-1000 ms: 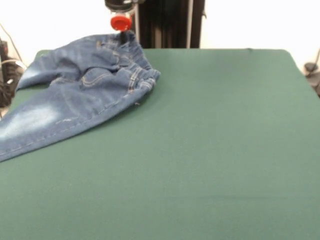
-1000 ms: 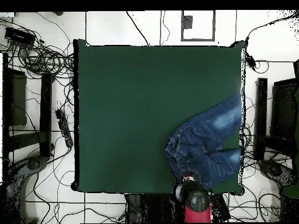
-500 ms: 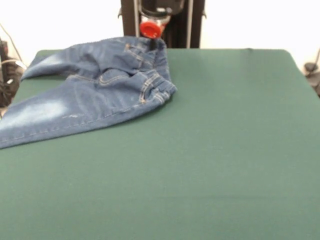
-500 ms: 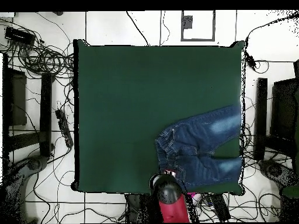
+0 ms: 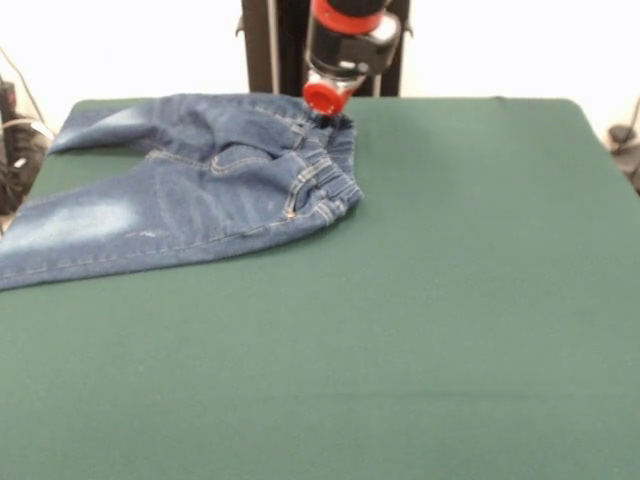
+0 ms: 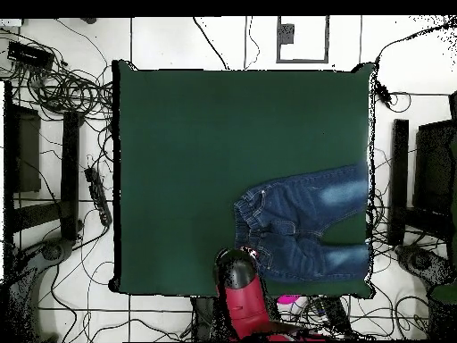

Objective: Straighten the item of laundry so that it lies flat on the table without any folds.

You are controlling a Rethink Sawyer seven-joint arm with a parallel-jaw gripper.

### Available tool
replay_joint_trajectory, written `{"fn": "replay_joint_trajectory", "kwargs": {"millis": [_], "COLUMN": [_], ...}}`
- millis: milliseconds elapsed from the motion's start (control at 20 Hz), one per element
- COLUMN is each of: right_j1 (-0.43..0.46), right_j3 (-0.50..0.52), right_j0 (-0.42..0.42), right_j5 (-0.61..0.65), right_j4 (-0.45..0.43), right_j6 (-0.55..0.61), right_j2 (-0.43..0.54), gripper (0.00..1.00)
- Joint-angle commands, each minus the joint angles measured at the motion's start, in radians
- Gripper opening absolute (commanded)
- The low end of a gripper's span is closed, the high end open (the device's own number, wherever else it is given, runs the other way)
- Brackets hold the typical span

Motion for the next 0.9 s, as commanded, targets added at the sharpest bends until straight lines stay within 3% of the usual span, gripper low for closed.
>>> {"fn": "replay_joint_trajectory", "kwargs": {"millis": [50, 300, 600, 900], "right_j1": [0.122, 0.097, 0.056, 0.023], "right_j3": [-0.295, -0.331, -0.368, -0.371], "right_j0": [0.114, 0.11, 0.052, 0.032], "right_j5": [0.088, 0.049, -0.106, -0.158], "right_j4": [0.255, 0.429, 0.694, 0.729], "right_j6": [0.253, 0.191, 0.07, -0.085], "right_j2": [0.168, 0.257, 0.448, 0.496], "gripper": [0.0, 0.0, 0.0, 0.0]}}
